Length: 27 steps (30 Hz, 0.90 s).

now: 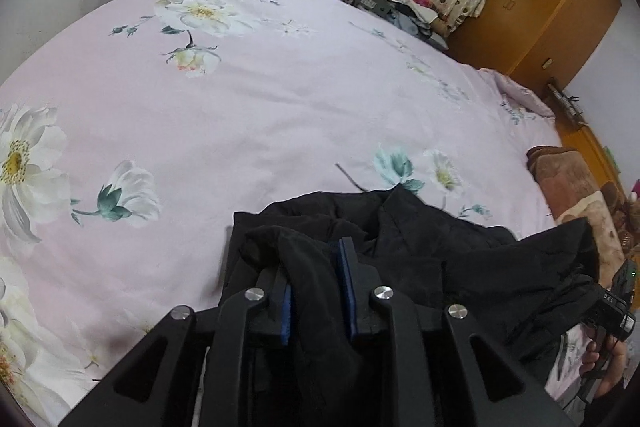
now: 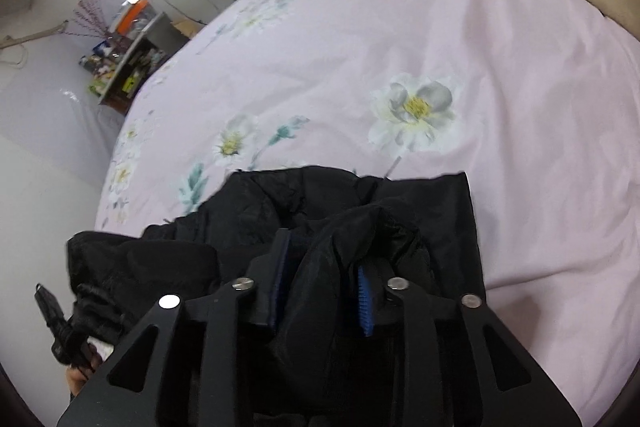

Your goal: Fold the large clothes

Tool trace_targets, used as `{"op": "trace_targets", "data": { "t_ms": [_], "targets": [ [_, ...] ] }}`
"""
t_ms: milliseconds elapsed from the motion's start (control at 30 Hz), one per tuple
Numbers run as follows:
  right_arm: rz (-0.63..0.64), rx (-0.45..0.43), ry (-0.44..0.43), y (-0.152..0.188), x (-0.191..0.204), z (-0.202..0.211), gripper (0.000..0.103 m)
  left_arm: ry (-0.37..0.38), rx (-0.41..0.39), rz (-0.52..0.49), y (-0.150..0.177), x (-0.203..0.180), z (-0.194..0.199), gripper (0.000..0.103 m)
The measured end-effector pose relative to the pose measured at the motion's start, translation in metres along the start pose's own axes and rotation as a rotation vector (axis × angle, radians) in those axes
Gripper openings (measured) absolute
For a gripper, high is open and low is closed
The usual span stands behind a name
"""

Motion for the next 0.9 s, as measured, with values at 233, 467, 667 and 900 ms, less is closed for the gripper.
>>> {"op": "trace_targets", "data": {
  "t_ms": [233,467,667,900],
  "targets": [
    [0.017,-0.104,-0.163,-0.011,0.009,0.052,0.065,0.161,-0.121,0.04,-0.024,-0.011,0.053,0.063],
    [-0.042,-0.104,-0.281,-0.007,0.003,0.049,0.073,0.076,-0.192,0.031,-0.035,0.008,0.062,0.079],
    [-0.08,-0.157,-0.203,-0.016,-0.014,0.046,0.073,0.04,-0.057,-0.01,-0.013,0.013,0.019,0.079],
    [0.083,-0.098,-0.045,-0.008,-0.02,0.008,0.073,0.024,0.076,-0.052,-0.007,0.008,-0.03,0.079]
  ]
}}
Point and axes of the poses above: each gripper's, at about its wrist camera, not at the fingertips, and z roughly against the way its jaws point, x to its left, y to its underside, the point moved 4 cm from there along -z, roughly the way its jaws point, and after that the axes turned 9 degrees about y, right-handed, at the moved point
